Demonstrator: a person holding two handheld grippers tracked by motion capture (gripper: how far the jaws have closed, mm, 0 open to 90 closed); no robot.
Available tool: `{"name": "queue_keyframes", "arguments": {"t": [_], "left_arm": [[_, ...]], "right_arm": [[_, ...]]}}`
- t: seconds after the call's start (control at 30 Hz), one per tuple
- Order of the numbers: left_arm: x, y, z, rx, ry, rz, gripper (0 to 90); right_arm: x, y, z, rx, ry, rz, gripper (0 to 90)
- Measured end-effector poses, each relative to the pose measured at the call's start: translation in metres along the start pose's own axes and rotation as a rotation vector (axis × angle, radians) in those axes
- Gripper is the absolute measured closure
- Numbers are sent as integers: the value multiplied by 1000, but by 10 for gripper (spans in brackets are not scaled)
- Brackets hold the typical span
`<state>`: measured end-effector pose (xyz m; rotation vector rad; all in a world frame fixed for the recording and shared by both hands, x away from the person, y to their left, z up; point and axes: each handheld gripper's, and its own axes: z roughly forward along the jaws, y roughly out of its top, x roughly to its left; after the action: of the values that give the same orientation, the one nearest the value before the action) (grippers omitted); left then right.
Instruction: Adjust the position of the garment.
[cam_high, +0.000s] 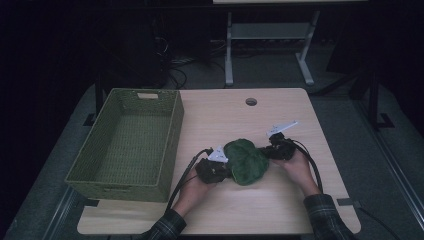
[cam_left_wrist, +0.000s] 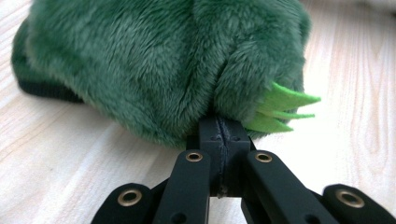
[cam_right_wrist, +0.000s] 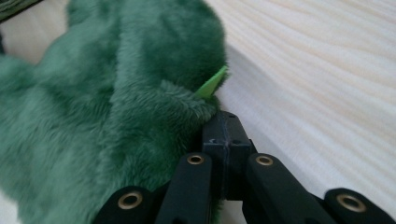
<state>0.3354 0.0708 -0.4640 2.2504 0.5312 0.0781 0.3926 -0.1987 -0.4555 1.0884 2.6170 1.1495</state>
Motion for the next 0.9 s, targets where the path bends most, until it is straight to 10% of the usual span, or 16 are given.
{"name": "queue_keyframes", "arguments": {"t": [0.6,0.9], "left_arm": [[11,-5,-4,-16,0,-8,896],[13,-3,-10,-18,14,16,876]], "right_arm": [[38,-41,-22,24,97,-44,900],[43,-54,-35,-56,21,-39,809]]}}
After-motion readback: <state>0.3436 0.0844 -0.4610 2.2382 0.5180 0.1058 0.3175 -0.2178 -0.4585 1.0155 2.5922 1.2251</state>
